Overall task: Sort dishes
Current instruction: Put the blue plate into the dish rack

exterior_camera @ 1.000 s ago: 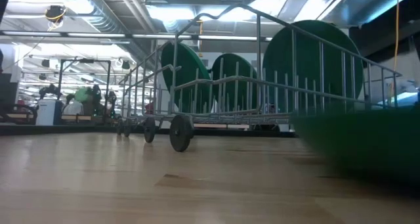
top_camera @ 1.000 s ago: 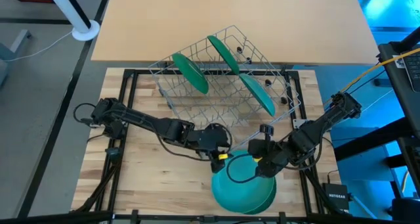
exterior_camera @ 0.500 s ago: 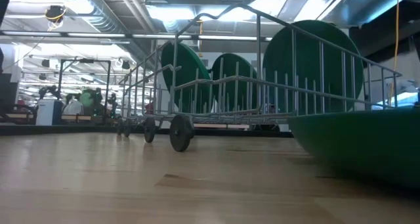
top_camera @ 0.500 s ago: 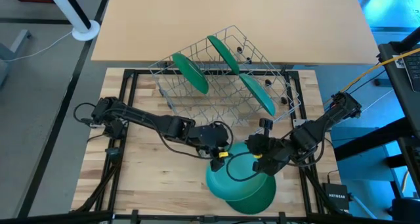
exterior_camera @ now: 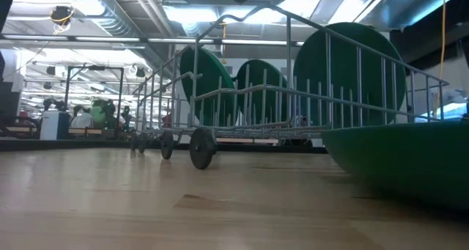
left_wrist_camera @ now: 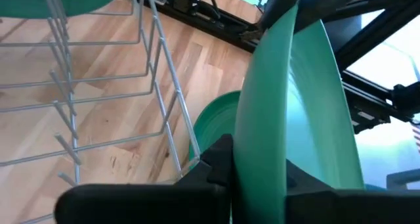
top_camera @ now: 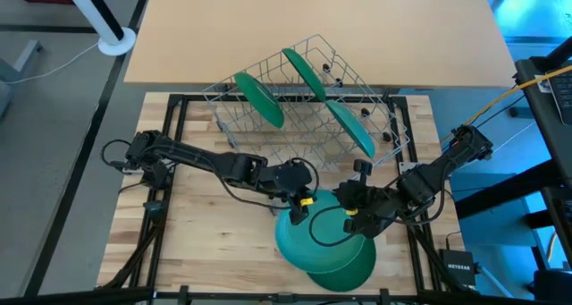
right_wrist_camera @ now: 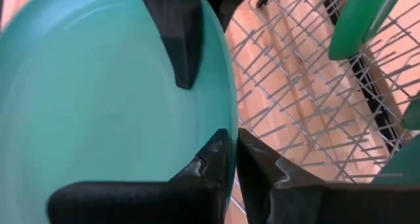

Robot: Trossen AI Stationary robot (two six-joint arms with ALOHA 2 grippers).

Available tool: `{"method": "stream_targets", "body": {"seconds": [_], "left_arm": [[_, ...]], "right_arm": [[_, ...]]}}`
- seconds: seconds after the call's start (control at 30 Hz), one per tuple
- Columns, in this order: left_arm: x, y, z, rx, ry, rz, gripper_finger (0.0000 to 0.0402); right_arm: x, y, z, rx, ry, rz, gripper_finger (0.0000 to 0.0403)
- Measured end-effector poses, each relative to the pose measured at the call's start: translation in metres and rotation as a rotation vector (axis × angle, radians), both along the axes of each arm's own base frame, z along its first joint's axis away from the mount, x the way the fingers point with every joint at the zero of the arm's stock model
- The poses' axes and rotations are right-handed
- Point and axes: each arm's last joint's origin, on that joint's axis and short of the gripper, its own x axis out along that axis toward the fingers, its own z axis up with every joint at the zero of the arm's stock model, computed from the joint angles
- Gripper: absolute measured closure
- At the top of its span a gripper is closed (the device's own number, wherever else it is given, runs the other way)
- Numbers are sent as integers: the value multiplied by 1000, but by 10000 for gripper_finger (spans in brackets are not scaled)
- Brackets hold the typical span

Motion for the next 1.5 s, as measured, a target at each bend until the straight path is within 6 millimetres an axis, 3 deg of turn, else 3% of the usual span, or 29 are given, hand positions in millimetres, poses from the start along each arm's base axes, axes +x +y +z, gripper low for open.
{"method": "stream_targets", "body": {"seconds": [0.83, 1.13, 1.33, 1.5], "left_arm": [[-1, -1, -2, 40, 19, -11, 388], [-2, 2, -4, 54, 44, 15, 388], [-2, 1, -3, 97, 33, -6, 388], [-3, 4, 2, 242, 14, -8, 389]], "right_arm": [[7, 7, 8, 109, -57, 67, 249], [0, 5, 63, 154, -153, 221, 244], [-18, -8, 105, 141, -206, 263, 244], [-40, -24, 142, 157, -283, 270, 244]]}}
